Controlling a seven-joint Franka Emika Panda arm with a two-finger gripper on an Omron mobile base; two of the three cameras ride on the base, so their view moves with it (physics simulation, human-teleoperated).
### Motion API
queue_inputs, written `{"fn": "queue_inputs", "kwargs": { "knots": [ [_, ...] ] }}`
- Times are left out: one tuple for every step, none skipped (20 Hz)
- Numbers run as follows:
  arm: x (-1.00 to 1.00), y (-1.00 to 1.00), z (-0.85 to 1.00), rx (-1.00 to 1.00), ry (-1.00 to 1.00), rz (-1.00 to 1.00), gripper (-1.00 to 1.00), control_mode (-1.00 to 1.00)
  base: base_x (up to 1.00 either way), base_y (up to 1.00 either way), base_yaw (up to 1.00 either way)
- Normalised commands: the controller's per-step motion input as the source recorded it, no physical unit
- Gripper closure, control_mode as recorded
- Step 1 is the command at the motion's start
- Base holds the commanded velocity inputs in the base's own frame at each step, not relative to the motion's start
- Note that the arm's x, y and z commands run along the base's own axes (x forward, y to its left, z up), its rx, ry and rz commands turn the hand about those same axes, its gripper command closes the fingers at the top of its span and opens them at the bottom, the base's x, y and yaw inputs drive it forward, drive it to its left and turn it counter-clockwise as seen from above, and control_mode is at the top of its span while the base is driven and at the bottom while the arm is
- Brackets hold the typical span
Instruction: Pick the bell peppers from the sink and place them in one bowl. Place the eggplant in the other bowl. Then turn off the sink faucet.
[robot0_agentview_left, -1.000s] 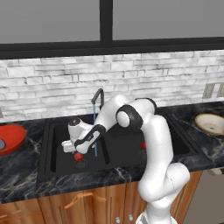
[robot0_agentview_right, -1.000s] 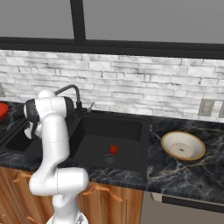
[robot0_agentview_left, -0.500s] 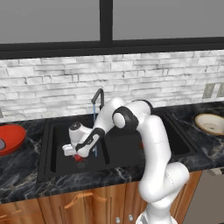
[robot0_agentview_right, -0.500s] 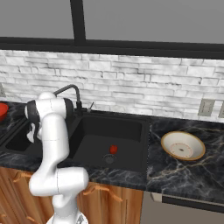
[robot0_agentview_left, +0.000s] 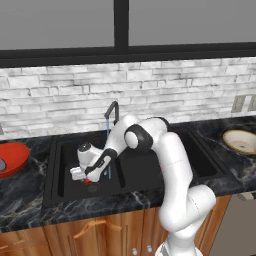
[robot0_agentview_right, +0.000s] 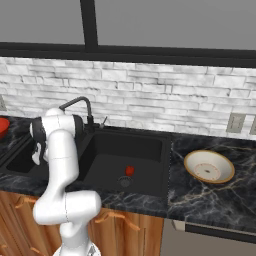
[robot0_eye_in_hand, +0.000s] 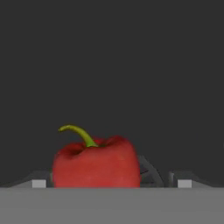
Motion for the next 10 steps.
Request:
{"fn": "queue_inputs", "kwargs": {
  "knots": [
    [0.03, 0.05, -0.19, 0.00, 0.00, 0.00, -1.00, -1.00, 0.00, 0.00, 0.00],
    [0.00, 0.02, -0.22, 0.00, 0.00, 0.00, -1.00, -1.00, 0.00, 0.00, 0.00],
    [0.02, 0.02, -0.30, 0.00, 0.01, 0.00, 1.00, -1.00, 0.00, 0.00, 0.00],
    [0.03, 0.05, -0.37, 0.00, 0.04, 0.00, 1.00, -1.00, 0.00, 0.00, 0.00],
    [0.00, 0.00, -0.31, 0.00, 0.02, 0.00, 1.00, -1.00, 0.00, 0.00, 0.00],
    [0.00, 0.00, -0.24, 0.00, 0.06, 0.00, 1.00, -1.00, 0.00, 0.00, 0.00],
    [0.00, 0.00, -0.20, 0.00, 0.01, 0.00, 1.00, -1.00, 0.00, 0.00, 0.00],
    [0.00, 0.00, -0.18, 0.00, 0.00, 0.00, 1.00, -1.00, 0.00, 0.00, 0.00],
    [0.00, 0.00, -0.16, 0.00, 0.01, 0.00, 1.00, -1.00, 0.00, 0.00, 0.00],
    [0.00, 0.04, 0.00, 0.00, 0.00, 0.00, 1.00, -1.00, 0.00, 0.00, 0.00]
  ]
}}
